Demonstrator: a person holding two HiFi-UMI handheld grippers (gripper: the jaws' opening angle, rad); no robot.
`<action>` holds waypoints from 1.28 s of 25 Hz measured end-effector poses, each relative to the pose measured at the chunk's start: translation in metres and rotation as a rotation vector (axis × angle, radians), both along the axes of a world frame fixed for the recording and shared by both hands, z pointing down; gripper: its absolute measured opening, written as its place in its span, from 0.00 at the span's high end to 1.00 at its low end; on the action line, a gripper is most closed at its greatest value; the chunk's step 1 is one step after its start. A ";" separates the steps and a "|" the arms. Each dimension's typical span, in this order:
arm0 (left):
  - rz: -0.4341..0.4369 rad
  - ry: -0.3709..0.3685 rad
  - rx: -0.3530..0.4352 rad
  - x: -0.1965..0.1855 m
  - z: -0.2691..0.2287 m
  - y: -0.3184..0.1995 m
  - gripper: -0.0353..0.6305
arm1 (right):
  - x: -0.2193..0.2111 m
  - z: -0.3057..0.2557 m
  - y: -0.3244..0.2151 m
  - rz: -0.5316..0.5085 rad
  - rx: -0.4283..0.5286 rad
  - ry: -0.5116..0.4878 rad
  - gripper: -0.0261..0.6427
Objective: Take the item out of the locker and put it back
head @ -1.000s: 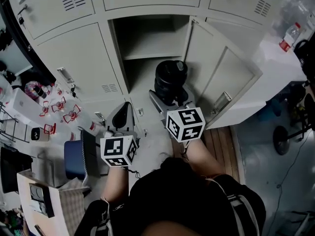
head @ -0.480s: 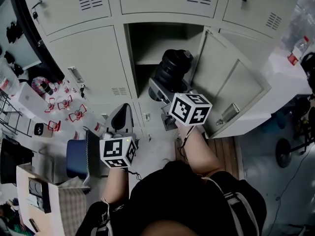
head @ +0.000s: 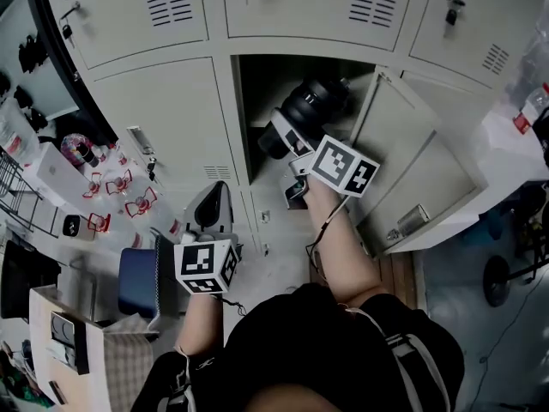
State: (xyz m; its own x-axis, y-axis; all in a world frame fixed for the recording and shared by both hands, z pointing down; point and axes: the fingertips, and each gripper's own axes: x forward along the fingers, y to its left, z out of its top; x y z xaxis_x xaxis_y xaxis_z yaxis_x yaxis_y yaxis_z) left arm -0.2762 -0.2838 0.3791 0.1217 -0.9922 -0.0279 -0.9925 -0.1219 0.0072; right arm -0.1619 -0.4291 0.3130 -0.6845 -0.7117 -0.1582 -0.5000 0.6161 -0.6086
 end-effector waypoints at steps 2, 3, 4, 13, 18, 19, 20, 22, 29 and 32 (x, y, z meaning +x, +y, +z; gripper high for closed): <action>-0.003 -0.003 0.003 -0.003 -0.002 -0.006 0.93 | 0.000 -0.003 -0.013 0.014 -0.008 -0.018 0.32; -0.004 -0.004 0.004 -0.005 -0.004 -0.009 0.93 | 0.000 -0.006 -0.019 0.017 -0.013 -0.028 0.32; -0.006 -0.006 0.005 -0.006 -0.005 -0.012 0.93 | -0.001 -0.008 -0.025 0.019 -0.017 -0.035 0.32; -0.030 -0.009 0.021 -0.019 -0.013 -0.026 0.93 | 0.000 -0.030 -0.074 0.178 0.051 0.194 0.33; -0.029 -0.007 0.021 -0.020 -0.011 -0.030 0.93 | -0.003 -0.025 -0.092 0.305 0.139 0.475 0.33; -0.028 -0.004 0.020 -0.020 -0.011 -0.031 0.93 | -0.003 -0.025 -0.094 0.328 0.160 0.519 0.33; -0.027 0.001 0.019 -0.021 -0.010 -0.032 0.93 | -0.004 -0.024 -0.096 0.346 0.178 0.556 0.33; -0.027 0.011 0.016 -0.023 -0.008 -0.034 0.93 | -0.008 -0.020 -0.099 0.365 0.200 0.621 0.33; -0.016 0.008 0.012 -0.021 -0.007 -0.036 0.93 | -0.011 -0.011 -0.109 0.341 0.157 0.659 0.33; -0.015 0.011 0.008 -0.023 -0.005 -0.036 0.93 | -0.011 -0.010 -0.110 0.327 0.153 0.654 0.32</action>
State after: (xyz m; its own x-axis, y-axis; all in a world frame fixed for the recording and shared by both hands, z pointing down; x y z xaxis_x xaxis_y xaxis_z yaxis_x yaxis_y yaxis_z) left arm -0.2991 -0.3199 0.3741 0.1068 -0.9936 -0.0366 -0.9941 -0.1075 0.0172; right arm -0.1728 -0.5386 0.3027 -0.4303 -0.8976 0.0951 -0.9027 0.4281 -0.0436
